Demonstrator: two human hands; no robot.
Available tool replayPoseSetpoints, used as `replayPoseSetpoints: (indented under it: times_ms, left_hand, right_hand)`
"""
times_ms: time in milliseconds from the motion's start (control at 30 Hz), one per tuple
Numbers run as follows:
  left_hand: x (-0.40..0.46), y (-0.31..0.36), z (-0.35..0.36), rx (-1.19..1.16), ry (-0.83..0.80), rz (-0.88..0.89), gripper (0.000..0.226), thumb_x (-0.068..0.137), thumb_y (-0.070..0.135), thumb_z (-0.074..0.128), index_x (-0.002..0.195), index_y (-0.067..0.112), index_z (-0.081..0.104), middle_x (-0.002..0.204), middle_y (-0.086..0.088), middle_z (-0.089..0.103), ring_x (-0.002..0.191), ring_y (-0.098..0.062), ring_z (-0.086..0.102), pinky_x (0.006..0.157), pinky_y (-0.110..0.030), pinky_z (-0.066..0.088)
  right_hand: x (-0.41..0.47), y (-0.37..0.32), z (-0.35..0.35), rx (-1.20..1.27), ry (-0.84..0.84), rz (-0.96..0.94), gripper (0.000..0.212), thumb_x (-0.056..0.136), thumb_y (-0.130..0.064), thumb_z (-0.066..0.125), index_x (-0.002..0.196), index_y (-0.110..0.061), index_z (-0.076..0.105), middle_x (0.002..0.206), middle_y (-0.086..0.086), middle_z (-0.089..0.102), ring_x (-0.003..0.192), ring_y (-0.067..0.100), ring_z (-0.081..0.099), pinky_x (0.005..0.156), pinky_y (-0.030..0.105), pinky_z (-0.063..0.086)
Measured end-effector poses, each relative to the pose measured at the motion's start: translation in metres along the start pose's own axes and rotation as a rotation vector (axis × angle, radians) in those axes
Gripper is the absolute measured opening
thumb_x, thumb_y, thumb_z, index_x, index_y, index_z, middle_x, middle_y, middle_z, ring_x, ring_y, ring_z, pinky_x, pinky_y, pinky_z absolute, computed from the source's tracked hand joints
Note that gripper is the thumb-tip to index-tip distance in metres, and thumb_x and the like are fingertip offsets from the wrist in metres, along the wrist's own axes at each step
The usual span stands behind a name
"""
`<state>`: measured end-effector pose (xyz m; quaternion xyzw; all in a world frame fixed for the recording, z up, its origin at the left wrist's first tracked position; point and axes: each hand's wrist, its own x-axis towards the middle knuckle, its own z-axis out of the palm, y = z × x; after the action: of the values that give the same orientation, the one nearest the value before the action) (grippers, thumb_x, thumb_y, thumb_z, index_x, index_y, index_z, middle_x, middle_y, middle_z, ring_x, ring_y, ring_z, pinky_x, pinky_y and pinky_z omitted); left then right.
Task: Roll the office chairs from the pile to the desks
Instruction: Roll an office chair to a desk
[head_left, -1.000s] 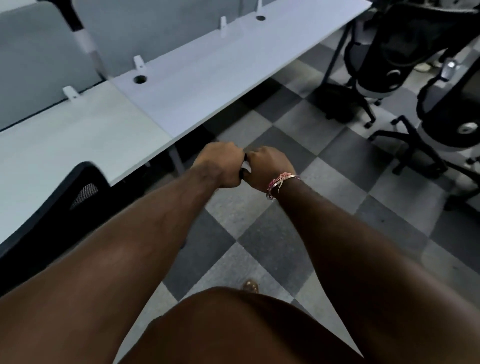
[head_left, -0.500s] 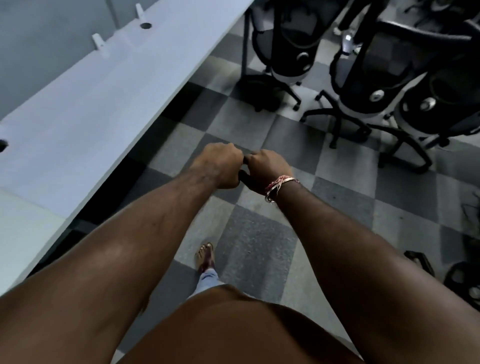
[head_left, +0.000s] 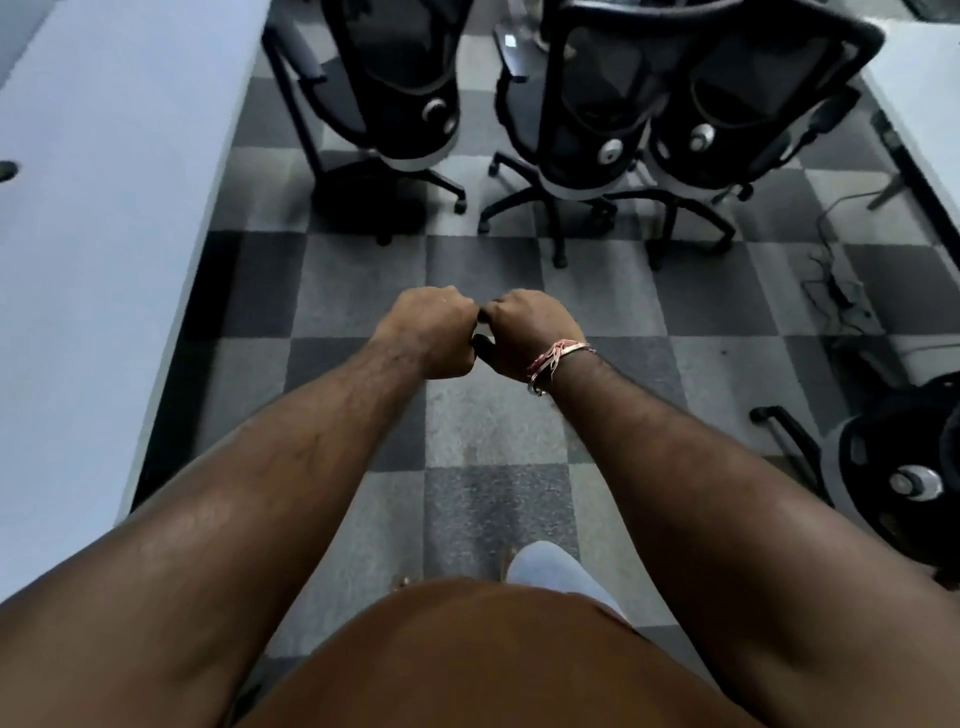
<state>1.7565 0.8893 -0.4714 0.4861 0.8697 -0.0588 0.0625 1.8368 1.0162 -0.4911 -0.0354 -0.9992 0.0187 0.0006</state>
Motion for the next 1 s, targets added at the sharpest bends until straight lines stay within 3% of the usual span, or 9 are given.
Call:
replayPoseSetpoints:
  times_ms: [167,333,467,600,1000]
  left_hand:
    - [0.107,0.008,-0.006,0.035,-0.02,0.099,0.017,0.089,0.039,0.061,0.089,0.025,0.071,0.081,0.003,0.068,0.067,-0.019,0.062,0.064,-0.036,0.058]
    - [0.212,0.019,-0.025,0.037,-0.013,0.092,0.015,0.088,0.036,0.063,0.093,0.025,0.072,0.087,0.002,0.07,0.077,-0.021,0.067,0.07,-0.037,0.06]
    - [0.294,0.031,-0.044,0.065,-0.019,0.114,0.013,0.086,0.036,0.065,0.092,0.026,0.071,0.085,0.003,0.069,0.077,-0.021,0.068,0.068,-0.036,0.06]
    - [0.379,0.043,-0.063,0.022,-0.009,0.136,0.014,0.085,0.029,0.062,0.093,0.022,0.07,0.091,-0.001,0.071,0.084,-0.026,0.07,0.066,-0.036,0.054]
    - [0.653,0.007,-0.084,0.034,-0.022,0.285,0.027,0.084,0.044,0.071,0.102,0.024,0.071,0.103,0.001,0.071,0.095,-0.025,0.07,0.074,-0.037,0.053]
  right_hand:
    - [0.042,0.084,0.012,0.005,0.008,0.11,0.025,0.087,-0.039,0.06,0.093,-0.017,0.07,0.088,0.003,0.069,0.084,0.026,0.064,0.063,0.032,0.042]
    - [0.096,0.174,0.013,0.019,0.027,0.164,0.021,0.087,-0.037,0.06,0.089,-0.019,0.07,0.086,0.001,0.07,0.083,0.025,0.065,0.065,0.033,0.048]
    - [0.131,0.246,0.003,0.021,0.043,0.159,0.02,0.085,-0.034,0.061,0.083,-0.016,0.069,0.083,0.005,0.07,0.08,0.029,0.065,0.062,0.033,0.04]
    - [0.172,0.321,-0.008,0.011,0.054,0.201,0.019,0.082,-0.03,0.061,0.076,-0.013,0.067,0.079,0.007,0.07,0.076,0.033,0.065,0.059,0.035,0.041]
    - [0.345,0.513,0.009,-0.028,-0.001,0.321,0.02,0.085,-0.034,0.058,0.088,-0.016,0.066,0.09,0.003,0.069,0.086,0.027,0.064,0.069,0.037,0.047]
